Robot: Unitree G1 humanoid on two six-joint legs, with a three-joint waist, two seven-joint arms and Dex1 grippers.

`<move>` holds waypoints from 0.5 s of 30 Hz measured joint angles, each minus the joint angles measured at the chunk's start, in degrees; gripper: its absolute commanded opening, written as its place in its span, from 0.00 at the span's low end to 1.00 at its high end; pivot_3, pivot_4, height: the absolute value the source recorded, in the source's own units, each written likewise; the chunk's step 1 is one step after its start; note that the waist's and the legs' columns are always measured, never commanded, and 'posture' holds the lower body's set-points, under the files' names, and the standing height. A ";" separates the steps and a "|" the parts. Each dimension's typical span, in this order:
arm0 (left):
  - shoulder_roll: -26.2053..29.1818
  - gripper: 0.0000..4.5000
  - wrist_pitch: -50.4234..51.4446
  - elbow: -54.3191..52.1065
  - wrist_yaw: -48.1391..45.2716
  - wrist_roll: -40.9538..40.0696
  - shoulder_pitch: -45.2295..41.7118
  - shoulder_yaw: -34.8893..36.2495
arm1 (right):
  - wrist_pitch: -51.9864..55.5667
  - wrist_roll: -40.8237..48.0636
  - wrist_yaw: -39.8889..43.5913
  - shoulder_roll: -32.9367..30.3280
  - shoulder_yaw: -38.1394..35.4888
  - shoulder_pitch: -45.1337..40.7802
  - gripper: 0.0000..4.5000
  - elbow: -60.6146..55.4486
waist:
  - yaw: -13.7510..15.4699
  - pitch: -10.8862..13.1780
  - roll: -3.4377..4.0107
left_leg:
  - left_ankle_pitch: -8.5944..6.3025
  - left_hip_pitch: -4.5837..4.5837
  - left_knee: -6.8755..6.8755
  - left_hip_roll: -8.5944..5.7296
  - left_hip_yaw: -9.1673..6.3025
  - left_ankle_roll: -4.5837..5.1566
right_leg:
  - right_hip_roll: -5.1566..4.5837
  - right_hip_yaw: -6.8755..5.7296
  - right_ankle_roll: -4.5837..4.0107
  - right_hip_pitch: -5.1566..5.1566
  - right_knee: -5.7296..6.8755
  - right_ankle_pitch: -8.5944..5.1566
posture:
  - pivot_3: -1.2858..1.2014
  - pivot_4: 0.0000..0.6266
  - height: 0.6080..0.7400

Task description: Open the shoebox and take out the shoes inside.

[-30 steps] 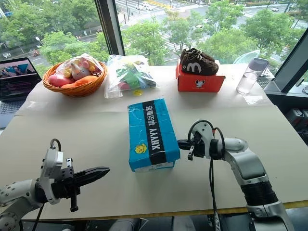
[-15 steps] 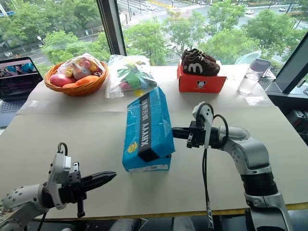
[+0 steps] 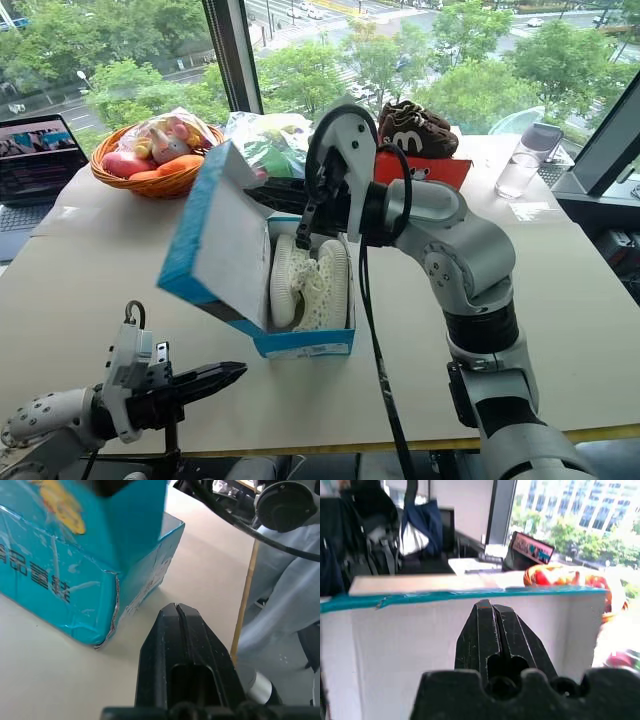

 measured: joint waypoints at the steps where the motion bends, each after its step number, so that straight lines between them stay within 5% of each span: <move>1: 0.87 0.00 0.18 -0.51 -0.42 -0.85 0.93 1.36 | 0.03 -0.15 -0.01 -0.66 0.09 1.54 0.00 0.13 | 0.06 0.00 0.01 | 0.00 -0.01 0.00 0.00 0.01 0.00 | 0.00 0.00 0.00 -0.02 0.01 0.00 | 0.52 0.24 1.00; 10: 9.87 0.00 5.58 -1.16 -1.13 -15.94 2.50 16.14 | 0.06 -1.36 0.41 -3.96 0.46 5.09 0.00 3.08 | -1.17 0.14 0.23 | 0.00 0.15 -0.03 0.27 0.23 0.01 | 0.19 0.10 0.14 -0.06 0.15 -0.24 | 0.52 0.24 1.00; 15: 18.35 0.00 7.29 7.94 -4.99 -16.07 -4.31 22.02 | 0.07 -1.38 3.06 -7.46 2.39 6.94 0.00 1.53 | -1.26 0.18 0.28 | 0.00 0.14 -0.02 0.26 0.24 0.01 | 0.25 0.12 0.14 -0.07 0.20 -0.26 | 0.52 0.24 1.00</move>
